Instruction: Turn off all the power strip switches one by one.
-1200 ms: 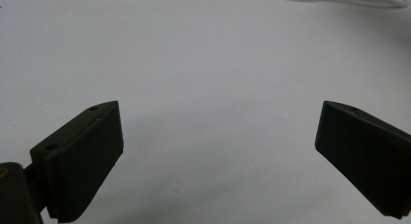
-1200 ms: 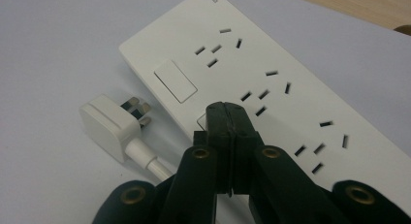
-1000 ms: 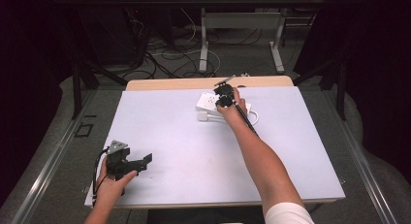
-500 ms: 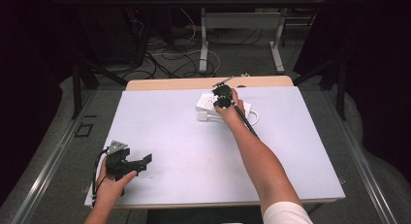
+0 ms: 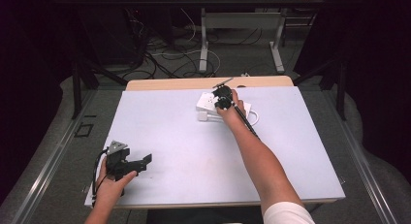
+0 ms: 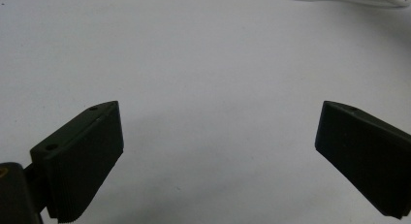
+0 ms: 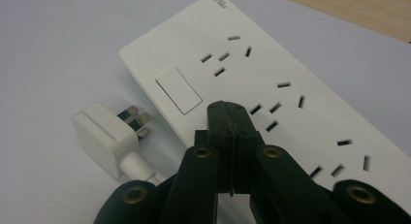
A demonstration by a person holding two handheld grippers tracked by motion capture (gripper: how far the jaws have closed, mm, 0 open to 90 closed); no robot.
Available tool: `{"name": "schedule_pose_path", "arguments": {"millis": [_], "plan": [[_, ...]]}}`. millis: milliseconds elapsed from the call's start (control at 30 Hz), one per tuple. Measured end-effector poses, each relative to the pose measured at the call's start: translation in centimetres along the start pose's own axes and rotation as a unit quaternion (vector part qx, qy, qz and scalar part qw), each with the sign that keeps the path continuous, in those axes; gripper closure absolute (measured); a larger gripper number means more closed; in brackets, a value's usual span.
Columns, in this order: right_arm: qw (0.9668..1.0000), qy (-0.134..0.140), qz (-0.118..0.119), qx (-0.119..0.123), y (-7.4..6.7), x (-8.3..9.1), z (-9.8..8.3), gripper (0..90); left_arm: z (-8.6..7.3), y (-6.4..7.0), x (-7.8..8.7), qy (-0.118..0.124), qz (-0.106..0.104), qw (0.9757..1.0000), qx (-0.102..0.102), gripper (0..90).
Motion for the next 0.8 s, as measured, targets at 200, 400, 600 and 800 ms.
{"name": "schedule_pose_path", "arguments": {"millis": [200,400,600,800], "plan": [[0.9999,0.011,0.01,-0.006,0.18,-0.02,-0.06,90.0,0.01,0.08,-0.08,0.0,-0.001,1.0,0.0,3.3],[0.9995,0.018,0.026,-0.005,-0.41,-0.33,0.06,90.0,-0.01,0.05,-0.09,-0.004,-0.001,1.0,-0.002,3.4],[0.9994,0.019,0.028,-0.006,-0.47,-0.38,0.12,90.0,-0.01,-0.02,-0.07,0.0,-0.001,1.0,0.0,3.4],[0.9996,0.017,0.02,0.006,-0.46,-0.36,0.09,90.0,0.01,0.08,-0.08,0.0,-0.002,1.0,0.0,3.3]]}}
Point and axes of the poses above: each handheld gripper's, and its own axes: x roughly backward along the jaws, z roughly out of its top, y roughly to its right, the point moved 7 cm from there along -x, roughly forward along the jaws, and after that the axes turned 13 degrees about -y, right-handed, at the moved point
